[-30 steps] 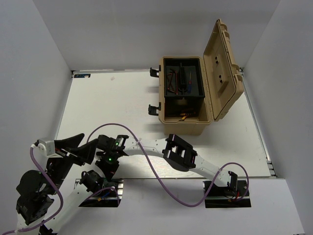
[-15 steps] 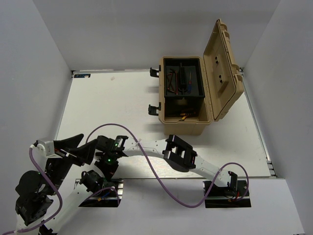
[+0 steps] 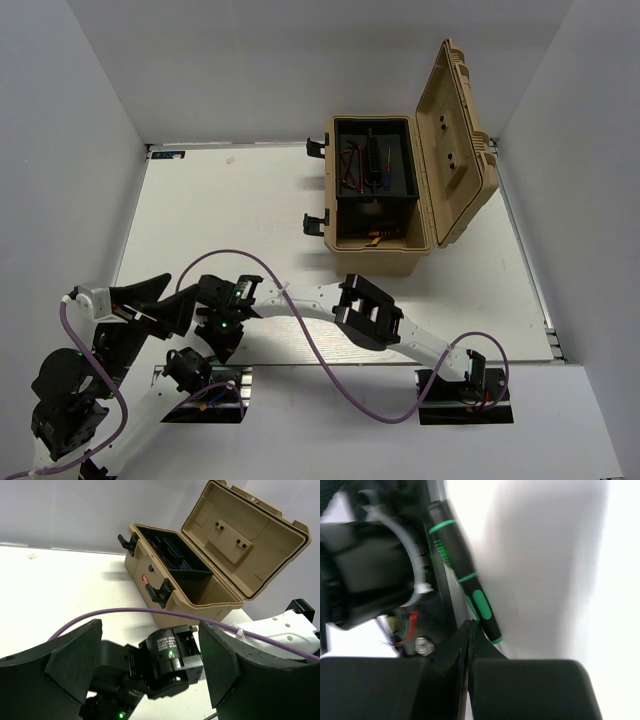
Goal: Sort the tools into containers
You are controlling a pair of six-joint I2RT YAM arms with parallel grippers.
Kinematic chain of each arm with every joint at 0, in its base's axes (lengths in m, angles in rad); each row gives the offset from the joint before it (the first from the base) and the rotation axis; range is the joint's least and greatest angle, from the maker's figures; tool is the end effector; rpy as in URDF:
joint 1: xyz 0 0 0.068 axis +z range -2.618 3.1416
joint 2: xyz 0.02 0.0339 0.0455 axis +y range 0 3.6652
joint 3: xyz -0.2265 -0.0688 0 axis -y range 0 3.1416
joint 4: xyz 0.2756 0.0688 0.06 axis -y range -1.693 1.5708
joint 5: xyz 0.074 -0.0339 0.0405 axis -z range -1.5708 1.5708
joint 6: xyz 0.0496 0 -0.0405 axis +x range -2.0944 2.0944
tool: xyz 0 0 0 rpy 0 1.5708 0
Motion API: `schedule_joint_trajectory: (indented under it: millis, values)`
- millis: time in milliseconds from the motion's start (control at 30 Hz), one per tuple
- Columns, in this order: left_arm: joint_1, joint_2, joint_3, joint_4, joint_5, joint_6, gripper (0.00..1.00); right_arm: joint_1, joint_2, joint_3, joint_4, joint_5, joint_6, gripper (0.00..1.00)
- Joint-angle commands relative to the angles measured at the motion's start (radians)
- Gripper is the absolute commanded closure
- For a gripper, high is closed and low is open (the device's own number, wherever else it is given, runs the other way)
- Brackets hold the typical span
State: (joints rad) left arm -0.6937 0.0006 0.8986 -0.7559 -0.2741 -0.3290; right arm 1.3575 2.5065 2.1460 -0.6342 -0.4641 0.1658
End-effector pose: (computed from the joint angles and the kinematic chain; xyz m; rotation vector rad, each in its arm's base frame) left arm 0.0385 -0.0145 0.3838 0.0361 1.4654 -0.6428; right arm 0.0939 0.5382 0.1075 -1.7617 2.2431 1.0684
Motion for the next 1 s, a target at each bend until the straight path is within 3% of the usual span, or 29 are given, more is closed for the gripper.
schedule_joint_trajectory:
  millis: [0,233,433,667,733,767,800,900,967]
  values:
    - [0.002,-0.079,0.011,0.001,-0.010,0.011,0.12,-0.034,-0.023,0.009,-0.015,0.101,-0.043,1.00]
    - [0.002,-0.079,0.002,0.010,-0.010,0.011,0.12,-0.049,-0.043,0.009,-0.019,0.082,-0.048,1.00]
    - [0.002,-0.079,0.002,0.020,-0.010,0.011,0.12,-0.047,-0.087,0.040,-0.054,-0.172,-0.090,1.00]
    - [0.002,-0.070,0.002,0.029,-0.010,0.011,0.12,-0.058,-0.142,0.091,-0.111,-0.188,-0.201,0.76]
    - [0.002,-0.070,0.002,0.029,-0.010,0.011,0.12,-0.067,-0.156,0.103,-0.127,-0.156,-0.233,0.62]
    - [0.002,-0.070,0.002,0.038,-0.010,0.011,0.12,-0.073,-0.158,0.104,-0.128,-0.116,-0.259,0.57]
    - [0.002,-0.070,0.002,0.038,-0.010,0.011,0.12,-0.083,-0.159,0.110,-0.131,-0.069,-0.268,0.45]
    - [0.002,-0.051,0.002,0.038,-0.001,0.011,0.12,-0.089,-0.153,0.118,-0.125,0.123,-0.342,0.29]
    - [0.002,-0.051,0.002,0.047,0.000,0.011,0.12,-0.092,-0.150,0.114,-0.104,0.177,-0.391,0.29]
